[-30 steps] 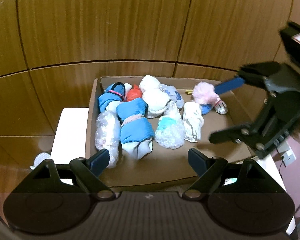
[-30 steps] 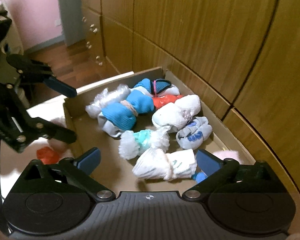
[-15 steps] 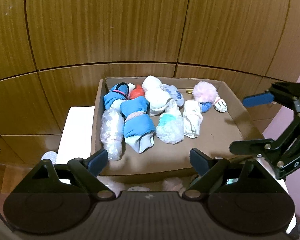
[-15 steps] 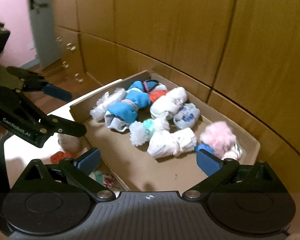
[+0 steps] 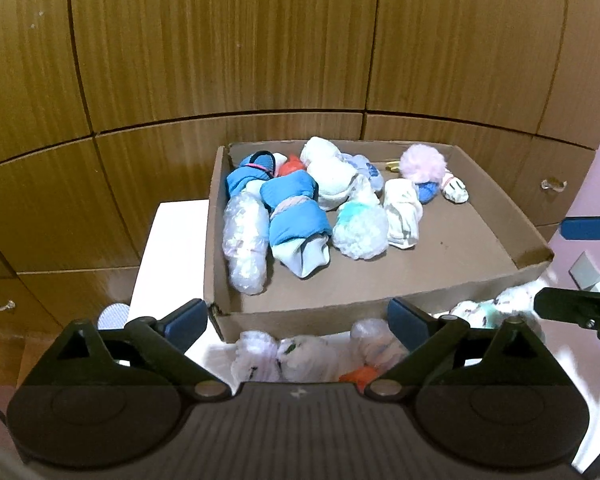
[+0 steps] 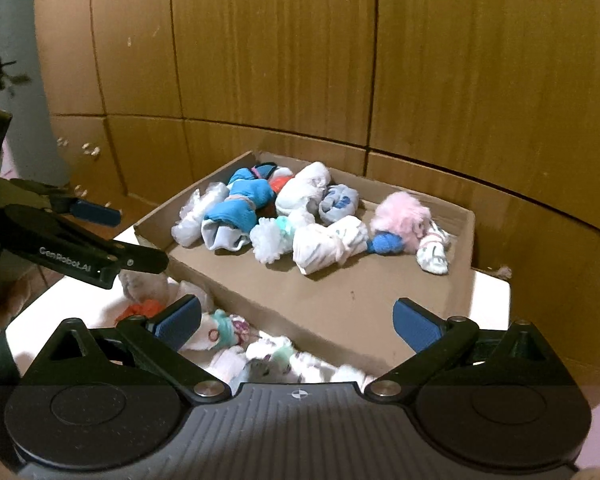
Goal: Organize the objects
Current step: 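Withdraw both tools from the tray back toward the pile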
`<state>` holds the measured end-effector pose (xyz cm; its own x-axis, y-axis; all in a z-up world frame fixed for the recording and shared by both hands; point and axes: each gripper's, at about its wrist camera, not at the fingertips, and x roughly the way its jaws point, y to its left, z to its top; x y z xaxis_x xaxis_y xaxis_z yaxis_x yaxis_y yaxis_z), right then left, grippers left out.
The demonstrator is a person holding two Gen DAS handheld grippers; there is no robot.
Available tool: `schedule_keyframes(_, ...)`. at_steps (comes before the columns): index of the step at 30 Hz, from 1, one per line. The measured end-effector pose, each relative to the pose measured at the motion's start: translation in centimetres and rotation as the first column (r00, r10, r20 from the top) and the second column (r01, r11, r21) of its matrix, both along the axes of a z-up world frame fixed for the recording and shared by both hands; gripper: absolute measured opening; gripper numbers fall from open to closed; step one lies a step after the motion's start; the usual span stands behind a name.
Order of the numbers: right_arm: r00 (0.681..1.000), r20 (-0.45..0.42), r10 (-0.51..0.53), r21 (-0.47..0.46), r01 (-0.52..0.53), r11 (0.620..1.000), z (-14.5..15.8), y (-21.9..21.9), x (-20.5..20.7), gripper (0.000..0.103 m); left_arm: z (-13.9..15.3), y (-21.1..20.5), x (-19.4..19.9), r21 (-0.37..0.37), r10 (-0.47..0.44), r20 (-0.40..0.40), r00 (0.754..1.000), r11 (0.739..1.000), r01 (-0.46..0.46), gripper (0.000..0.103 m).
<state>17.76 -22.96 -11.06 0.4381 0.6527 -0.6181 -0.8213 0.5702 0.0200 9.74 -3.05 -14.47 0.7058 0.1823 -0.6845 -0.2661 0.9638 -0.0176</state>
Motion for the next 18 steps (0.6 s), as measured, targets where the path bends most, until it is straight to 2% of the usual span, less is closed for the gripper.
schedule_keyframes(3, 0.996, 0.038, -0.077, 0.037, 0.076, 0.996, -0.9, -0.8, -2.0, 0.102, -0.6, -0.7, -1.3, 0.027, -0.004, 0.031, 1.000, 1.000, 0.003, 0.097)
schedule_keyframes(9, 0.982, 0.014, -0.191, 0.130, 0.187, 0.974, -3.1, -2.3, -4.4, 0.102, -2.1, -2.7, -4.3, 0.123, -0.040, 0.111, 0.993, 0.992, 0.026, 0.095)
schedule_keyframes(12, 0.973, 0.022, -0.230, 0.145, 0.225, 0.964, -4.1, -2.5, -5.0, 0.102, -3.2, -3.6, -4.9, 0.167, -0.045, 0.117, 0.992, 0.986, 0.025, 0.095)
schedule_keyframes(18, 0.962, -0.030, -0.271, 0.150, 0.272, 0.950, -5.5, -2.1, -4.9, 0.099, -4.7, -4.1, -5.0, 0.135, -0.060, 0.101, 0.993, 0.990, 0.046, 0.094)
